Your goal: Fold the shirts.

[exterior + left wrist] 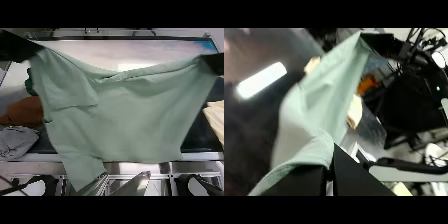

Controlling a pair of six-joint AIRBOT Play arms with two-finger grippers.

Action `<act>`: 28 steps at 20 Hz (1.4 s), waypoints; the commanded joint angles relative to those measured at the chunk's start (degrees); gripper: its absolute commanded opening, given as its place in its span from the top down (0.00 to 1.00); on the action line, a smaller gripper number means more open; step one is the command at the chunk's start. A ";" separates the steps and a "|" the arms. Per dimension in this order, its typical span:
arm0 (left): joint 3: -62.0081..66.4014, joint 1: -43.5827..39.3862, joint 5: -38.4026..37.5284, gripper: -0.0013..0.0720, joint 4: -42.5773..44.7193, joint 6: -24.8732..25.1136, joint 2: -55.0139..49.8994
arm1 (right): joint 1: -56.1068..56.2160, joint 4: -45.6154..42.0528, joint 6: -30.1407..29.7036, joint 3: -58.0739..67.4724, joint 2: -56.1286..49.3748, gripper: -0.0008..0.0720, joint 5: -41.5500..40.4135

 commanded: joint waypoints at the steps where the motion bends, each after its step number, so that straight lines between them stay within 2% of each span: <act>1: 0.33 -3.67 2.19 0.95 6.97 0.70 -15.63 | 3.21 1.22 -4.74 -4.04 -14.05 0.97 -4.85; 4: 4.72 -0.61 2.36 0.95 6.91 0.52 -27.04 | 1.70 7.56 -7.91 -0.26 -28.79 0.97 -3.58; 8: 13.66 0.90 3.78 0.95 6.84 -1.46 -37.57 | 0.26 16.46 -9.53 9.70 -44.70 0.97 4.44; 11: 19.52 0.90 2.03 0.96 6.99 -4.17 -42.25 | 0.20 17.53 -8.59 17.20 -50.86 0.97 9.20; 14: 20.87 0.98 -2.54 0.96 8.17 -5.90 -42.99 | -1.18 16.83 -8.13 19.67 -51.69 0.97 14.62; 16: 20.83 0.98 -6.29 0.96 14.36 -8.68 -42.99 | -3.32 13.94 -6.80 19.67 -51.69 0.97 17.92; 19: 17.46 0.98 -8.92 0.96 18.99 -10.60 -42.27 | -6.01 0.02 -1.79 19.61 -51.71 0.97 21.31; 21: 12.26 1.51 -7.30 0.96 20.81 -10.19 -40.41 | -5.99 -7.96 -0.20 19.19 -51.74 0.97 21.79; 24: 6.05 2.60 -3.52 0.96 26.40 -10.36 -38.66 | -5.70 -9.11 -0.66 18.86 -52.35 0.97 20.44; 28: 0.11 2.84 1.38 0.96 26.53 -10.34 -38.69 | -4.63 -10.23 -1.29 18.45 -52.81 0.97 18.84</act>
